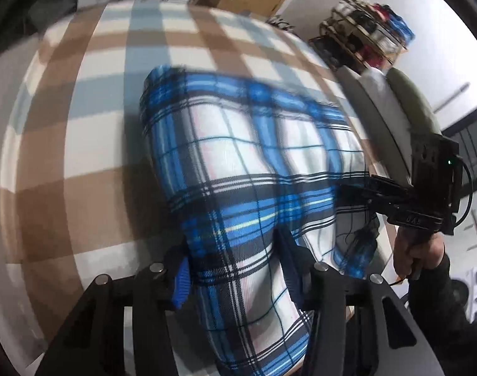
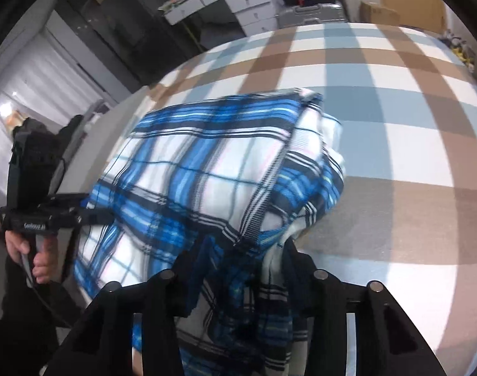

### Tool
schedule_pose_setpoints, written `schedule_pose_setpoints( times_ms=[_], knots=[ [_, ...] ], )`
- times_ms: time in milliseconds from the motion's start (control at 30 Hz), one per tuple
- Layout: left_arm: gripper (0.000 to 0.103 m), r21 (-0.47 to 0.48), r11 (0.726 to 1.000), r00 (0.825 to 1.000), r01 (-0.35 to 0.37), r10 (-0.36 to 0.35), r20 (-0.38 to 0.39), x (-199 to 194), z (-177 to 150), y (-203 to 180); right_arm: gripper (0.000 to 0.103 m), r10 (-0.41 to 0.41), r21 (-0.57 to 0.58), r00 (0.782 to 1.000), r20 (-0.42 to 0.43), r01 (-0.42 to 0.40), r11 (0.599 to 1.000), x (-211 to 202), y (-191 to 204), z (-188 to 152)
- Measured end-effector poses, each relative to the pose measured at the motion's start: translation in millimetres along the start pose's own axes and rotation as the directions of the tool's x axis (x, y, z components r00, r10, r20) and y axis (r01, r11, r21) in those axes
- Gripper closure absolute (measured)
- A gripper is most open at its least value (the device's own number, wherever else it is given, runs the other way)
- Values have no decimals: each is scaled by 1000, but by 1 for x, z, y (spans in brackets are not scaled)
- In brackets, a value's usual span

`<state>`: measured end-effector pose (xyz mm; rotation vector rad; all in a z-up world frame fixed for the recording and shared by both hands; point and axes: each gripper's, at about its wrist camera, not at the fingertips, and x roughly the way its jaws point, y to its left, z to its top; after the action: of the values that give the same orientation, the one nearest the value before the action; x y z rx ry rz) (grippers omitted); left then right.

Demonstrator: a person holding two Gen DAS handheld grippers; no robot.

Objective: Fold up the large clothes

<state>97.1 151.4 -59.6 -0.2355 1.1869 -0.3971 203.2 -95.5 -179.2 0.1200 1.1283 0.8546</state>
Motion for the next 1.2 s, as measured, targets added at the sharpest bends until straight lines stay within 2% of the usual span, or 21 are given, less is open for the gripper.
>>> schedule_pose_setpoints(
  times_ms=[67,167,233,300,433,633,667,733,800,933,1000,1167,1200],
  knots=[
    [60,20,1000,1000,-7,6,12,-3,-2,-6,62,15,-45,1000,5,-14,999,-6,10,-4],
    [60,25,999,1000,-20,20,-4,4,-8,-1,62,-19,-95,1000,8,20,995,-4,14,-7],
    [58,-18,1000,1000,4,-5,-21,12,-9,12,60,-27,-86,1000,1,27,996,-4,10,-8],
    [54,-61,997,999,38,-39,-17,14,-8,22,51,-31,-61,1000,2,31,998,-10,5,-8],
    [48,-64,997,999,43,-45,-30,19,-8,25,50,-65,-55,998,20,66,996,-18,0,-9],
    [48,-87,992,994,96,-100,-39,22,-12,30,49,-73,-51,997,-38,71,996,2,1,-4],
    [53,-84,992,994,98,-102,-37,21,-13,30,49,-62,-45,997,-41,60,997,6,2,-4],
    [59,-59,993,995,100,-101,-20,14,-12,24,55,-46,-58,998,-47,44,997,8,8,-2],
    [64,-26,996,996,90,-90,-9,6,-9,15,66,-20,-65,999,-43,17,998,7,12,2],
    [64,27,997,997,66,-67,23,-9,-9,3,70,82,-65,997,-11,-82,995,-3,17,3],
    [64,13,998,998,55,-55,5,-3,-10,7,70,49,-72,999,-19,-51,996,-1,15,1],
    [57,-46,997,997,70,-70,-14,9,-16,24,59,46,-20,999,-16,-47,999,-5,-1,-4],
    [57,-54,996,997,74,-75,-18,10,-16,25,55,16,-29,1000,-4,-16,999,-9,-1,-5]
  ],
)
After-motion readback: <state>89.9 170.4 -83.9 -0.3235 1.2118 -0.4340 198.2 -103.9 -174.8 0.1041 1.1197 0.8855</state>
